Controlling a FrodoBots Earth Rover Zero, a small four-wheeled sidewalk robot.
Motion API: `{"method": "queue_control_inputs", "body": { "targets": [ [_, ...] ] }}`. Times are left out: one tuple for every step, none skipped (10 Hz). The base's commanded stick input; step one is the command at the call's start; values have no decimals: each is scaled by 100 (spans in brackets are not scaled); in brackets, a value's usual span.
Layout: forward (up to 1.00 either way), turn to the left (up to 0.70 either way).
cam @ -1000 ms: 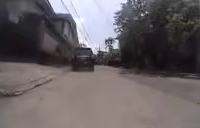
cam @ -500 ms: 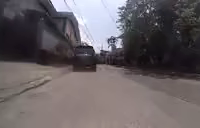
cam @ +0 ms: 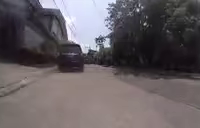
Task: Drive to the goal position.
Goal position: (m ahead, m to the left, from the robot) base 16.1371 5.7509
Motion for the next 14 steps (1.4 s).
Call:
{"method": "queue_control_inputs", "body": {
  "targets": [
    [100, -38],
    [100, -6],
    [100, -2],
    [100, -2],
    [100, -2],
    [100, -2],
    [100, -2],
    [100, -2],
    [100, -2],
    [100, -2],
    [100, -2],
    [100, -2],
    [100, -2],
    [100, -2]
  ]
}}
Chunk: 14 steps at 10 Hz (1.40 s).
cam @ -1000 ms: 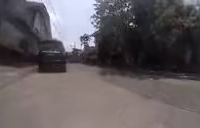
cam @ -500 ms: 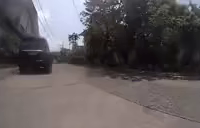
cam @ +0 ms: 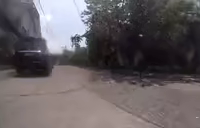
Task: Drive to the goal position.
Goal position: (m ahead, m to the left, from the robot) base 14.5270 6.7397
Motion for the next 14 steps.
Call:
{"method": "queue_control_inputs", "body": {
  "targets": [
    [100, -2],
    [100, -2],
    [100, -2],
    [100, -2],
    [100, 0],
    [100, 22],
    [100, 36],
    [100, 38],
    [100, 38],
    [100, 26],
    [100, 17],
    [100, 9],
    [100, 0],
    [100, 9]
  ]
}}
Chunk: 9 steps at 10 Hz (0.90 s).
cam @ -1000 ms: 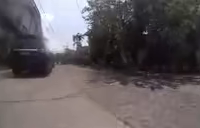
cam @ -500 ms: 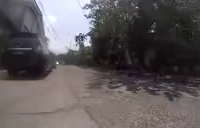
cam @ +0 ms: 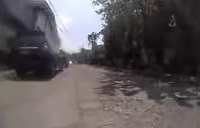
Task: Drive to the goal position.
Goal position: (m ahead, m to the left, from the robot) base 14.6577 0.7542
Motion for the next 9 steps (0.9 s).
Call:
{"method": "queue_control_inputs", "body": {
  "targets": [
    [100, 24],
    [100, 28],
    [100, 10],
    [100, 2],
    [100, 0],
    [100, 0],
    [100, 0],
    [100, 0],
    [100, 0]
  ]
}}
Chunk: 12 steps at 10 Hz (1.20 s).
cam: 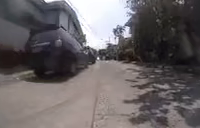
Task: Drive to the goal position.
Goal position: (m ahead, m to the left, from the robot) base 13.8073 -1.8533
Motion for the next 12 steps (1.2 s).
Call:
{"method": "queue_control_inputs", "body": {
  "targets": [
    [100, 0],
    [100, 0],
    [100, 0],
    [100, 0],
    [100, 0],
    [100, 0],
    [100, 0],
    [100, 0],
    [100, 0],
    [100, 0],
    [100, -15],
    [100, -40]
  ]
}}
